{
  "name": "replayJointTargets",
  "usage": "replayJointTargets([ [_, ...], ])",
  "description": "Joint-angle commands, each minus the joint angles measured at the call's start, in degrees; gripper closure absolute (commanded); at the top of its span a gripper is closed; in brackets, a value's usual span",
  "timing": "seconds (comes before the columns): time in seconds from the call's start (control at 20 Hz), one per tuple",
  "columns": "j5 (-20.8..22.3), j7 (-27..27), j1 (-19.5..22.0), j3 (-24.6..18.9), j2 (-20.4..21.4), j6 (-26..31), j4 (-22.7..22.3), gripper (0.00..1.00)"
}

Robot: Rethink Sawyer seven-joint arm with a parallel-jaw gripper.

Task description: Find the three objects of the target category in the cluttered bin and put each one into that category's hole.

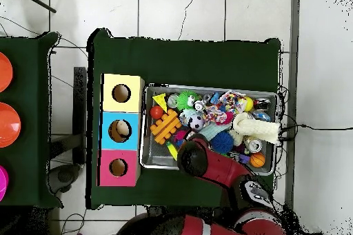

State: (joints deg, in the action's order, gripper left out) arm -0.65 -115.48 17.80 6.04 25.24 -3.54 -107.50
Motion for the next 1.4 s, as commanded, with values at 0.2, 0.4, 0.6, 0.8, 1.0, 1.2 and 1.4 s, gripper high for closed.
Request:
replayJointTargets([
  [0.2,1.5,-4.6,0.1,-4.2,3.2,6.5,-0.8,1.0],
  [0.4,0.7,-3.8,-1.1,-3.1,6.9,11.6,-0.9,1.0],
  [0.6,0.5,-3.7,-2.3,-1.9,9.4,15.1,-0.8,1.0],
  [0.8,0.4,-3.8,-3.9,-0.2,11.9,19.5,-0.1,1.0],
  [1.0,0.9,-3.7,-3.7,-0.2,13.0,21.0,-0.1,1.0],
  [1.2,1.6,-3.8,-3.0,-0.8,12.1,19.6,-0.3,1.0],
  [1.4,2.3,-3.6,-0.4,-3.3,8.2,15.0,-0.2,1.0],
])
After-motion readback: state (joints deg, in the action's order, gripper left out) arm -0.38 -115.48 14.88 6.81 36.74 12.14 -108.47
